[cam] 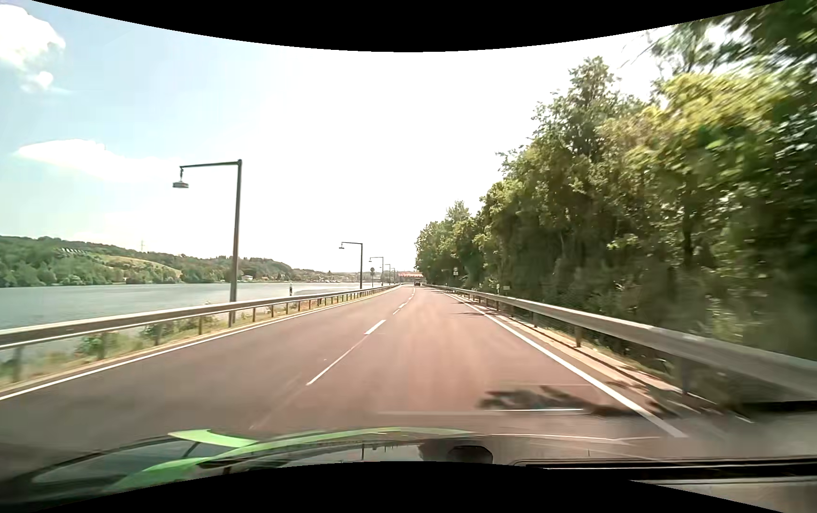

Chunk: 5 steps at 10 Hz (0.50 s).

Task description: Follow the waypoints while adhering to traffic rules and regulations

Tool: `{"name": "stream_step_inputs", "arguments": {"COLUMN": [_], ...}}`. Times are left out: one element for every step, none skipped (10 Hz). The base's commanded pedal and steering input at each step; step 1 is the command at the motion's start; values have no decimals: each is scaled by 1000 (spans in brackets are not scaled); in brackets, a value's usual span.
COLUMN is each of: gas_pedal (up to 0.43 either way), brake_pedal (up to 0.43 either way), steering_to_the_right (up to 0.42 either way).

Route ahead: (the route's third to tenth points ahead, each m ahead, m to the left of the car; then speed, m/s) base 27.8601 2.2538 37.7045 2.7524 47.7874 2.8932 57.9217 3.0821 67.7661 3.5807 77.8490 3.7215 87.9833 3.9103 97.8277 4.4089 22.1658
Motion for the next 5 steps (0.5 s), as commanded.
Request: {"name": "stream_step_inputs", "arguments": {"gas_pedal": [228, 228, 220, 197, 189], "brake_pedal": [0, 0, 0, 0, 0], "steering_to_the_right": [-5, -5, -5, -5, -5]}}
